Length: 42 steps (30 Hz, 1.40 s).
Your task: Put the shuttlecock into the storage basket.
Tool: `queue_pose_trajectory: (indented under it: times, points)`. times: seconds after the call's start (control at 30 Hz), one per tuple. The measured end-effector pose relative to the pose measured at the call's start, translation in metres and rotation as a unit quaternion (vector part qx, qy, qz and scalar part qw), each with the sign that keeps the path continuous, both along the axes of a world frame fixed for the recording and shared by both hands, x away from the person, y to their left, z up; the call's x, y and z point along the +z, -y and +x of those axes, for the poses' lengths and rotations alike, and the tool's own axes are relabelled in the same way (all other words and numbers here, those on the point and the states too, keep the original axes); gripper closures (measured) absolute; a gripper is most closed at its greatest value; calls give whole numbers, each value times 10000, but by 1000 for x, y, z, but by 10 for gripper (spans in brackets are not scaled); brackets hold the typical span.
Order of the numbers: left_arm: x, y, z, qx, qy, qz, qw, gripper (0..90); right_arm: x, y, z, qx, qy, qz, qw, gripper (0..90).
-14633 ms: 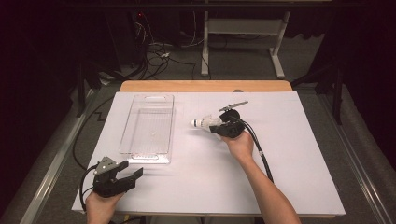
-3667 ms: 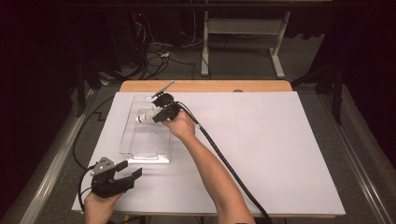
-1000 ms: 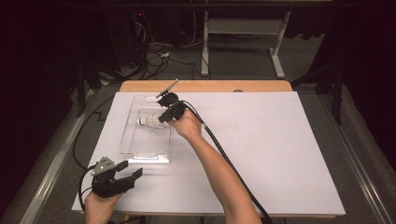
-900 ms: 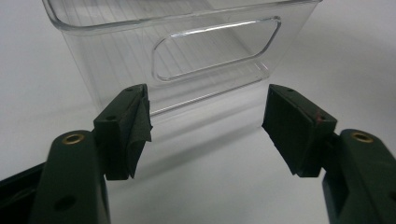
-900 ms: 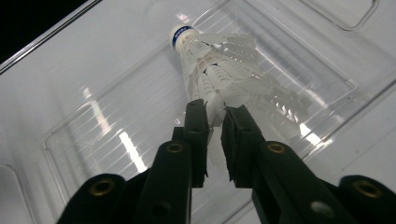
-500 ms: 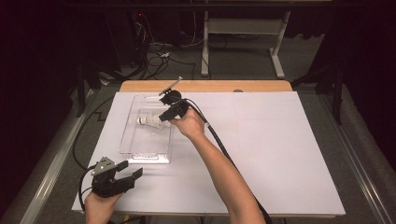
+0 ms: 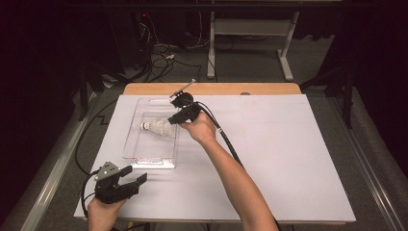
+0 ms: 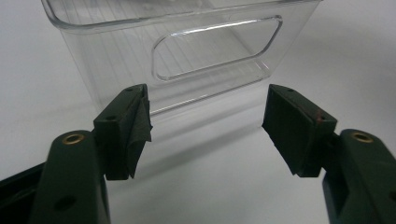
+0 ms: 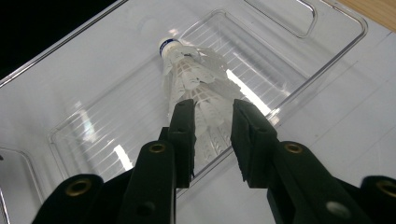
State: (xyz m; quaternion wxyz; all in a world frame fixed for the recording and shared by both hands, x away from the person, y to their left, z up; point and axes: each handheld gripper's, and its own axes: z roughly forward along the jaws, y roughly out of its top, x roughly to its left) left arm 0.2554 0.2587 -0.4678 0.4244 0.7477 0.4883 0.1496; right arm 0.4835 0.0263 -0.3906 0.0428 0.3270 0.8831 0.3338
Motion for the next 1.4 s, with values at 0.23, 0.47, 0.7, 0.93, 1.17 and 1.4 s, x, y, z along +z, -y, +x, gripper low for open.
queue_pose_trajectory:
  times: [0.23, 0.47, 0.7, 0.93, 1.17, 1.4]
  points:
    - [0, 0, 0, -2, -1, -4, 10000, 330, -1, 6, -2, -24, 40, 100, 9999, 690]
    - [0, 0, 0, 10, 0, -10, 10000, 331, 1, 13, -4, -58, 92, 179, 9998, 661]
    - [0, 0, 0, 24, 1, -17, 10000, 331, 0, 22, -6, -124, 157, 230, 9995, 640]
    - [0, -1, 0, 31, -7, -18, 10000, 330, 1, 33, -6, -151, 184, 252, 9994, 628]
    - [0, -1, 0, 35, -10, -12, 10000, 331, 2, 42, -8, -209, 236, 289, 9991, 625]
    - [0, -1, 0, 41, -12, -16, 10000, 331, 0, 53, -10, -302, 223, 265, 9989, 621]
